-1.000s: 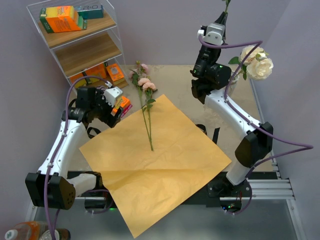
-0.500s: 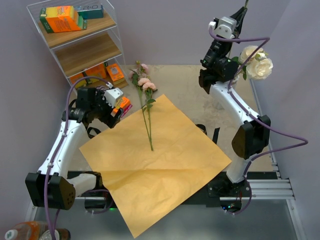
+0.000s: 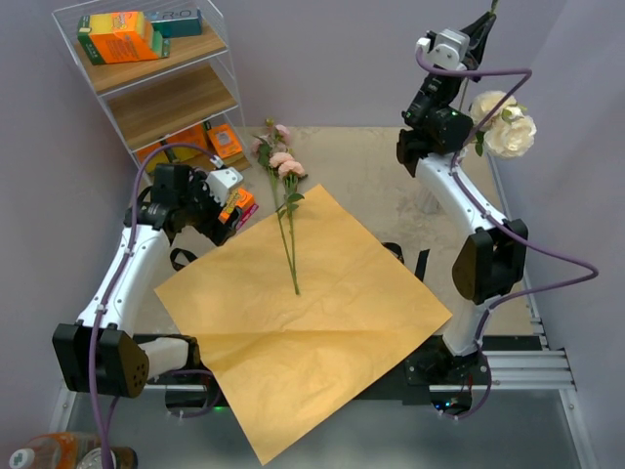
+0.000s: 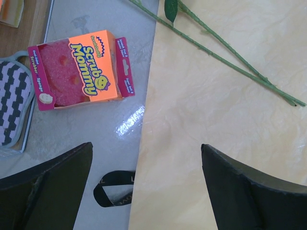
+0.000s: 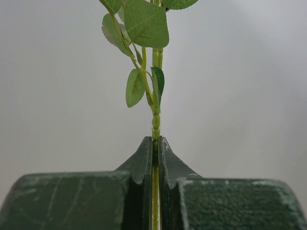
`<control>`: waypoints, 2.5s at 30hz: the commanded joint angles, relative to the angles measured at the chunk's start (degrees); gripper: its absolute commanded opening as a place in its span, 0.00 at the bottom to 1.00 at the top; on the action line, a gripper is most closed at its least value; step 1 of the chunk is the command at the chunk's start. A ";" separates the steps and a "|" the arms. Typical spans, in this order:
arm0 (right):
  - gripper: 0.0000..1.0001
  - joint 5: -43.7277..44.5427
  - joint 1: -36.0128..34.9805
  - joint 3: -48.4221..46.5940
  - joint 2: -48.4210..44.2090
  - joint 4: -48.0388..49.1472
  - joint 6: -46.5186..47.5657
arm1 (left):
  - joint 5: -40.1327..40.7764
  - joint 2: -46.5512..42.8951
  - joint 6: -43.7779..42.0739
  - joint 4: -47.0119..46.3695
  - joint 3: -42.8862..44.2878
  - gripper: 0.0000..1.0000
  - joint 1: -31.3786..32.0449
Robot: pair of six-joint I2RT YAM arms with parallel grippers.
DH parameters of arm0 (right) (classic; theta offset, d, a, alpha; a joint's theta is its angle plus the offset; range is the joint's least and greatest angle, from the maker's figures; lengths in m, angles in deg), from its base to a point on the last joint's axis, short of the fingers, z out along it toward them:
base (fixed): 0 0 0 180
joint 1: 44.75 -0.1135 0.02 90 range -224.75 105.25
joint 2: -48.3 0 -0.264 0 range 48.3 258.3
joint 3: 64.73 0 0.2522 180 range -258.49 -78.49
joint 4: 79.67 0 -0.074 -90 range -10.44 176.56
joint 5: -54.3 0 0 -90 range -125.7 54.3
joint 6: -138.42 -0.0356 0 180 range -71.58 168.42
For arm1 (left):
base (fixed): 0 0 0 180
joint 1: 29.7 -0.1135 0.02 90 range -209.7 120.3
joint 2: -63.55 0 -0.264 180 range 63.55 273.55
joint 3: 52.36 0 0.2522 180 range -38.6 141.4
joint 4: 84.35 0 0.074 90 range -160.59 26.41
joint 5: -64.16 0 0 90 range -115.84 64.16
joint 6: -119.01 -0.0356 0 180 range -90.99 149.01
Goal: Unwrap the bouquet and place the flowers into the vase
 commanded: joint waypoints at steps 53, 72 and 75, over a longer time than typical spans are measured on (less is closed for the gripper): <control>0.52 17.63 -37.74 16.62 -10.16 -66.91 -51.57 | -3.24 -2.01 2.03 0.10 3.42 1.00 -1.81; 0.48 -21.06 -28.60 -19.07 25.76 -97.78 -69.67 | -4.12 -3.86 1.77 1.59 4.39 0.99 -1.81; 0.48 -21.34 -27.02 -26.72 30.70 -100.41 -71.26 | -4.03 -4.12 1.59 1.68 4.39 1.00 -1.81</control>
